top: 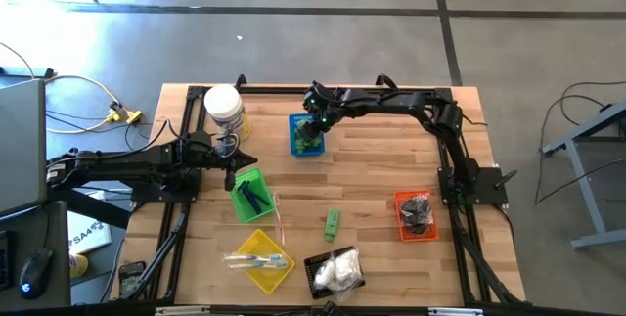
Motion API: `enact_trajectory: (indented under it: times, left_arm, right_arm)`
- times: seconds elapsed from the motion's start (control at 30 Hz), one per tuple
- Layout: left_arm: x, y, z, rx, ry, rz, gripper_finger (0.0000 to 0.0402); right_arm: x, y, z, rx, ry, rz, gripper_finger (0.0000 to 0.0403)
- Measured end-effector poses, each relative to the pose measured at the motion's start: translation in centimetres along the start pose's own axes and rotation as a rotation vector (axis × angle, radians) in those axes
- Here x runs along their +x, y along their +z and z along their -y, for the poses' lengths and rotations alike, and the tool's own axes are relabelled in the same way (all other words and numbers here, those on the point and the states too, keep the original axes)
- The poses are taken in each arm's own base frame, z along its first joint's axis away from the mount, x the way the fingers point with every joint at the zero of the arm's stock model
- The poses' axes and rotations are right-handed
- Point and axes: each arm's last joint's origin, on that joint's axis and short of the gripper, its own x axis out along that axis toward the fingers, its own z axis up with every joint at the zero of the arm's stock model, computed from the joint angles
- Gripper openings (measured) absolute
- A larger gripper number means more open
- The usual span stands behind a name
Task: Pick & Place Travel size toiletries
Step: Put the shampoo bottle into the blue bin, then put the red toothbrush into the yellow bin
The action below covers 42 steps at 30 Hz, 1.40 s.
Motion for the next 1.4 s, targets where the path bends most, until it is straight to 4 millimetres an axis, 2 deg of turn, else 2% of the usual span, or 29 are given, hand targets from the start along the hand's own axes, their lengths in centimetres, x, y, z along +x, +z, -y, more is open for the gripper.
enact_trajectory:
  times: [0.17, 0.33, 0.47, 0.53, 0.67, 0.8, 0.93, 1.03, 1.2, 1.3, 1.4]
  left_arm:
    - [0.0, 0.0, 0.0, 0.009, 0.0, -0.002, 0.0]
    - [0.0, 0.0, 0.0, 0.008, 0.0, -0.003, 0.0]
    - [0.0, -0.1, 0.0, 0.005, 0.0, -0.011, 0.0]
    - [0.0, -0.1, 0.0, 0.005, 0.0, -0.014, 0.0]
    - [0.0, -0.2, 0.0, 0.005, 0.0, -0.018, 0.0]
    - [0.0, -0.2, 0.0, 0.005, 0.0, -0.017, 0.0]
    - [0.0, -0.2, 0.0, 0.005, 0.0, -0.017, 0.0]
    - [0.0, -0.2, 0.0, 0.006, 0.0, -0.017, 0.0]
    - [0.0, -0.2, 0.0, 0.007, 0.0, -0.017, 0.0]
    - [0.0, -0.2, 0.0, 0.007, 0.0, -0.017, 0.0]
    - [0.0, -0.2, 0.0, 0.008, 0.0, -0.017, 0.0]
  right_arm:
    - [-0.1, 0.1, 0.1, -0.003, 0.012, -0.003, 0.0237]
    - [-0.5, 0.2, 0.1, -0.008, 0.072, -0.022, 0.0257]
    - [-2.2, 0.7, -0.5, -0.046, 0.123, -0.006, 0.0259]
    - [-3.8, 1.0, -1.0, -0.108, 0.105, 0.043, 0.0256]
    - [-8.7, 1.5, -2.8, -0.256, 0.07, 0.174, 0.0242]
    - [-15.7, 1.2, -5.1, -0.434, 0.095, 0.335, 0.0211]
    - [-23.2, -0.6, -7.0, -0.539, 0.092, 0.492, 0.0154]
    - [-28.4, -2.7, -7.6, -0.614, 0.108, 0.596, 0.0099]
    - [-36.1, -7.8, -6.9, -0.689, 0.169, 0.771, 0.0016]
    - [-38.5, -11.4, -5.5, -0.712, 0.176, 0.841, 0.0009]
    - [-38.8, -14.7, -3.9, -0.714, 0.209, 0.861, 0.0009]
